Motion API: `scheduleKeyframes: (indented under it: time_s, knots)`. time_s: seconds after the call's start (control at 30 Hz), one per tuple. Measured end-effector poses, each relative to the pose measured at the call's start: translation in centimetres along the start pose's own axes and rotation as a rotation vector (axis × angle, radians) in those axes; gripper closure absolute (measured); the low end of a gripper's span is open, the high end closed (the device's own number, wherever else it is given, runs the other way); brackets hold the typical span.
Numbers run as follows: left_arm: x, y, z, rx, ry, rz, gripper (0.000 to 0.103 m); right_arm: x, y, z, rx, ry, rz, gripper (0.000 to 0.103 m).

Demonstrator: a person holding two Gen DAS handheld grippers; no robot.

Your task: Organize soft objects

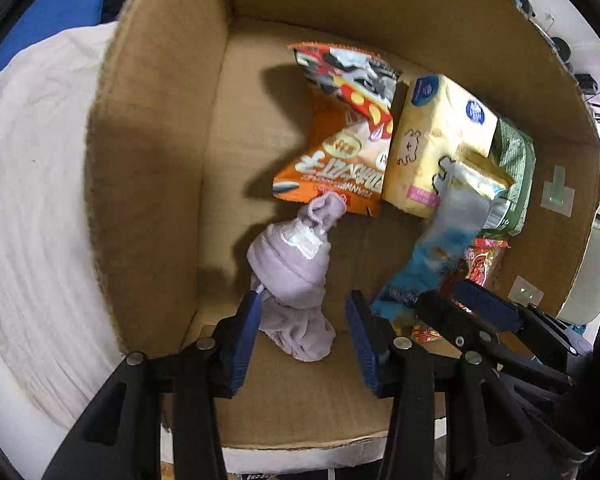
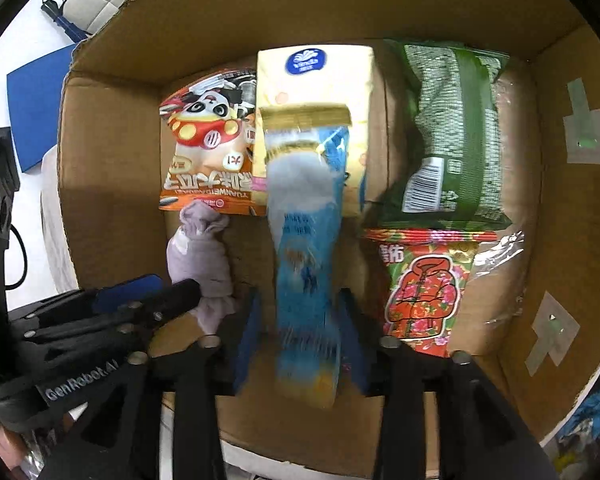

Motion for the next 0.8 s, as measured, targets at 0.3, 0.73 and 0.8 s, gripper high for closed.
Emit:
scheduleKeyframes:
  time_s: [0.3, 0.73, 0.8]
  knots:
    - [-0.4, 0.1, 2.7, 0.007, -0.108, -0.013, 0.048, -1.9, -1.6, 2.8, -0.045, -0.053, 0.049, 0.026]
    - [-1.8, -0.5, 5.9, 0.055, -0.382, -0.013, 0.001, -4.8, -5.2, 6.3, -0.190, -0.202, 0.042, 0.000]
    - [-1.9, -0.5, 6.3, 0.071, -0.416, -0.019, 0.001, -4.9, -5.9, 7.1, -0.209, -0.228, 0.033, 0.000]
Point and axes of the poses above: each gripper's, at about its wrist camera, not at the fingertips, and z roughly against the way its jaws point, y to its left, x to its top, the point moved 6 cm from there along -z, roughly the way its jaws point, and after that the axes turned 8 degrees about -y, right-handed, at the moved point
